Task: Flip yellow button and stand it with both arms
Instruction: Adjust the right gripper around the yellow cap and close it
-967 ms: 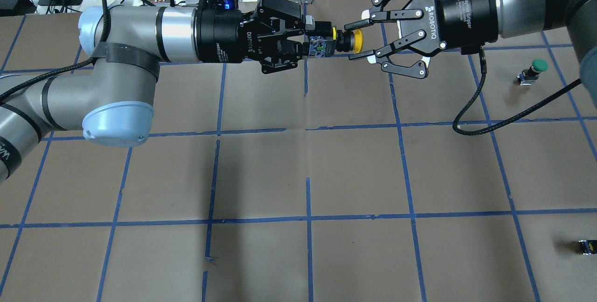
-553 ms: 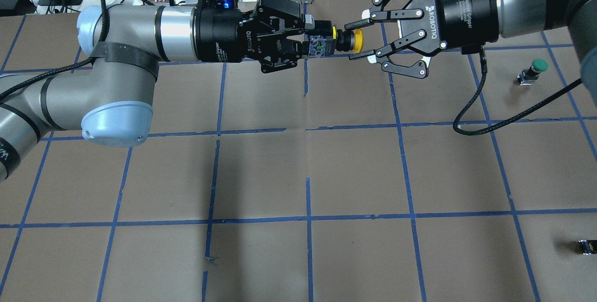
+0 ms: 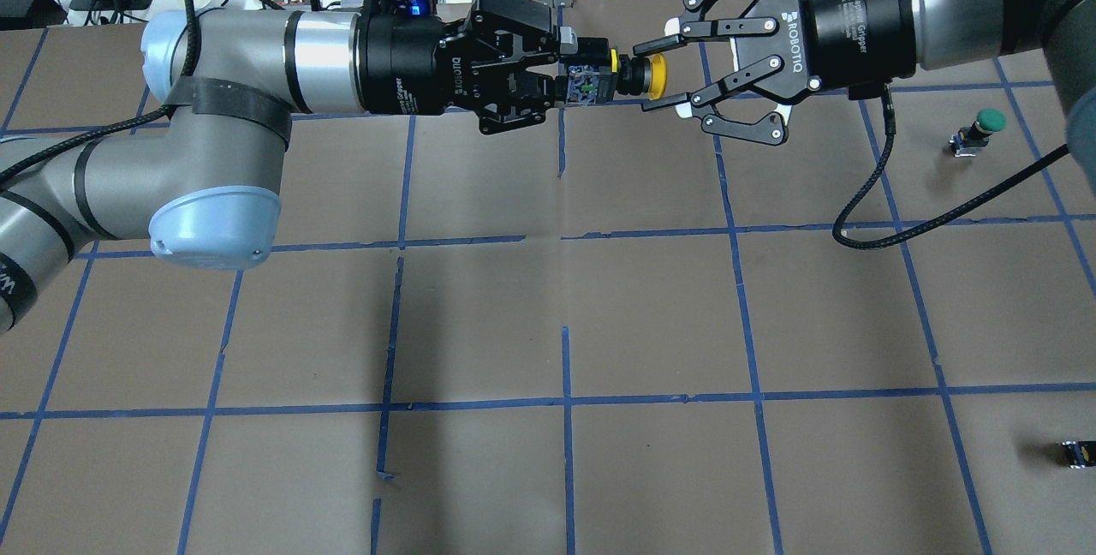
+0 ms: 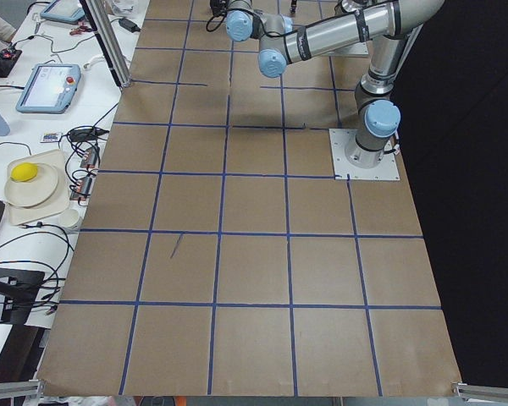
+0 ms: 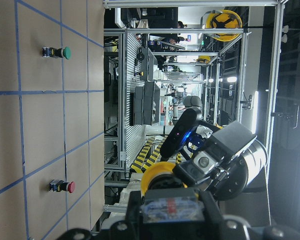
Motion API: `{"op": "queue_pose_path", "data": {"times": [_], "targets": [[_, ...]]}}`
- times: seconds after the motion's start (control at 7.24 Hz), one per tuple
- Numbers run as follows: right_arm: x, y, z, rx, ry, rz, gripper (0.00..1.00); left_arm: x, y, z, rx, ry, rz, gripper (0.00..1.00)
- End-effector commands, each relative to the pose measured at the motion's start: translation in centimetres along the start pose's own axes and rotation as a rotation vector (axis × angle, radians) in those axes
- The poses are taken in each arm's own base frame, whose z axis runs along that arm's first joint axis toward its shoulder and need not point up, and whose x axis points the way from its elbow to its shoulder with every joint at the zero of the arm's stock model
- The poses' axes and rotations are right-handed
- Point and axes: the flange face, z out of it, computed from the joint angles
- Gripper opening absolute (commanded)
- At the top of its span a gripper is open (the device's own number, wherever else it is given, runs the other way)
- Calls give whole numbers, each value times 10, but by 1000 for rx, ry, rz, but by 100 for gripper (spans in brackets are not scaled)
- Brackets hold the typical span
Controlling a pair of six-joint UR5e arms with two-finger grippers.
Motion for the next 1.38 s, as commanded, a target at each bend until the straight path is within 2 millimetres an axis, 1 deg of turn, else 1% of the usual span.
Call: {"op": "queue_pose_path", "data": {"times": [0.0, 0.28, 0.55, 0.69, 0.83, 0.97, 1.11, 1.24], "targets": [[0, -1, 1, 1, 4, 5, 94, -1, 0, 0, 0, 0, 1, 18], [1, -3, 2, -2, 6, 11, 94, -1, 0, 0, 0, 0, 1, 18], [2, -4, 3, -3, 9, 17, 92, 0, 0, 0, 0, 0, -1, 18], [2, -2, 2, -5, 9, 20, 86, 0, 0, 0, 0, 0, -2, 18], [3, -2, 3, -6, 10, 22, 79, 0, 0, 0, 0, 0, -2, 18], [2, -2, 2, -6, 10, 22, 62, -1, 0, 0, 0, 0, 1, 18], [2, -3, 3, -8, 10, 27, 49, 0, 0, -1, 2, 0, -1, 18], [2, -2, 3, -9, 7, 24, 40, 0, 0, -1, 2, 0, 0, 18]]}}
